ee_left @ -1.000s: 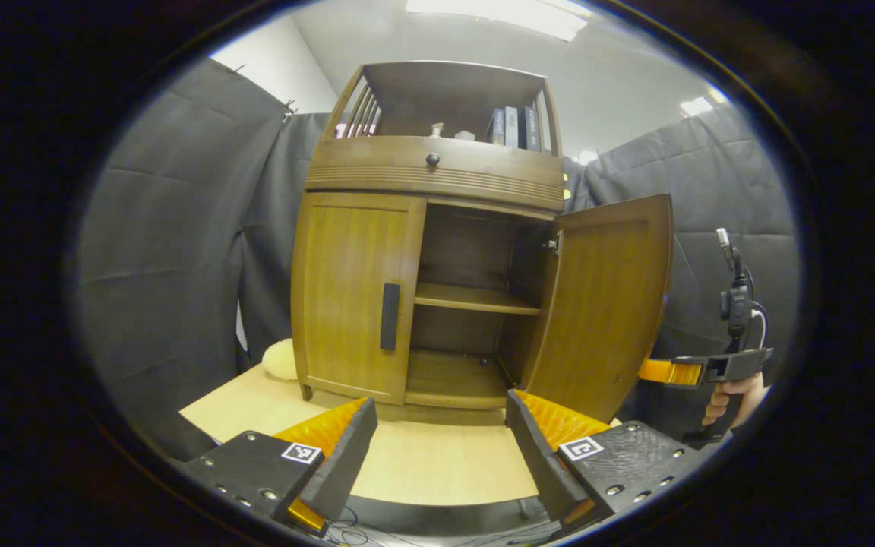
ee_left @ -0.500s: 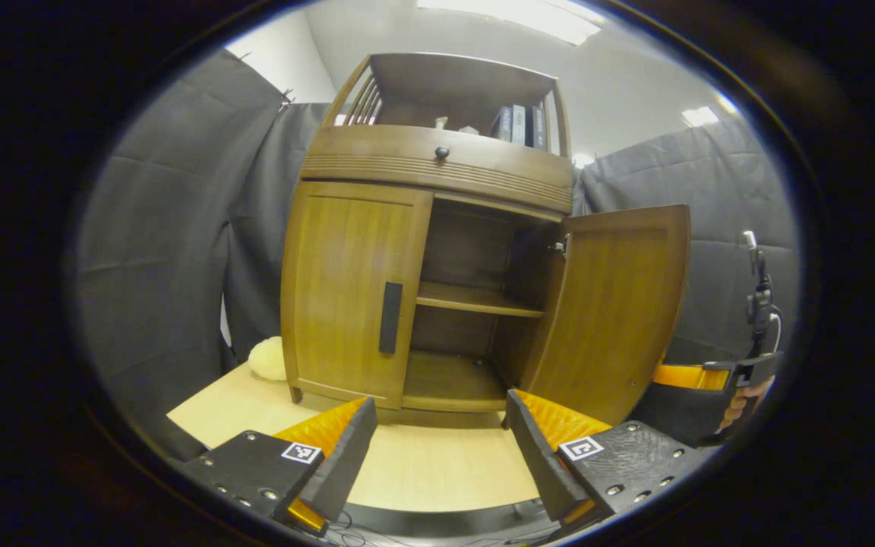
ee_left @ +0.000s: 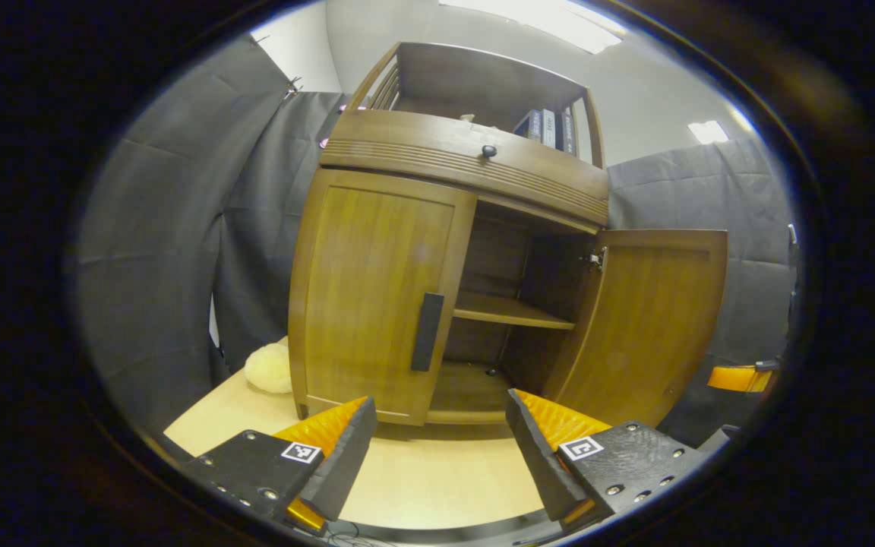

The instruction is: Open the right door of the double-door shoe cabinet with the right hand, and open the left door with the left hand.

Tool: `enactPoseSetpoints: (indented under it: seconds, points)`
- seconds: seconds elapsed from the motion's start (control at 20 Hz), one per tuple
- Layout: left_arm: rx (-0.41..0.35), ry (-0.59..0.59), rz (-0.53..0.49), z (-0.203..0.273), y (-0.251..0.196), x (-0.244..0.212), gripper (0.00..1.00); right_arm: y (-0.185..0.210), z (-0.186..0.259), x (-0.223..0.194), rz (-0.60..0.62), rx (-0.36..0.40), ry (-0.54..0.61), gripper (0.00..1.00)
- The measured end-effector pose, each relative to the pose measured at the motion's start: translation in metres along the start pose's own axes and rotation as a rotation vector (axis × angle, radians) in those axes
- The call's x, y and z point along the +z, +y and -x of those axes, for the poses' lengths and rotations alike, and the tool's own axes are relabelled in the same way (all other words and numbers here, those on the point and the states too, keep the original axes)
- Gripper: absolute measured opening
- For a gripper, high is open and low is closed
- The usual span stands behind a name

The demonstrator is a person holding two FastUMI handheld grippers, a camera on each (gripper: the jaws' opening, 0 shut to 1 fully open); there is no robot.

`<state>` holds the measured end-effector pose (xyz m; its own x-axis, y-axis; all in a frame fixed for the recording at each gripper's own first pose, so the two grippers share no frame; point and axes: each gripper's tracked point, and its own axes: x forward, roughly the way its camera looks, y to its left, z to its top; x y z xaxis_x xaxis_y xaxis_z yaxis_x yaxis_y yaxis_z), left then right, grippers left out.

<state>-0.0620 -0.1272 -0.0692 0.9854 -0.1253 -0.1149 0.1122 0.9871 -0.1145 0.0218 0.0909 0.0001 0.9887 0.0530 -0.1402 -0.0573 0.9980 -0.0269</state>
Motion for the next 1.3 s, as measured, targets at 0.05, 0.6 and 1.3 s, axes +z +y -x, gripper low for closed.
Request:
enactPoseSetpoints:
  seconds: [0.05,0.6,1.3]
  points:
    - [0.008,-0.021,-0.005,-0.003,0.011,0.008,1.00,0.010,-0.008,0.000,0.015,-0.006,0.001,0.06]
    - [-0.011,-0.045,-0.015,-0.013,0.070,0.013,1.00,0.101,-0.070,0.014,0.045,0.071,-0.004,0.05]
    - [-0.009,-0.045,-0.070,-0.128,0.037,0.044,1.00,0.099,-0.163,0.034,0.007,0.091,-0.072,0.93]
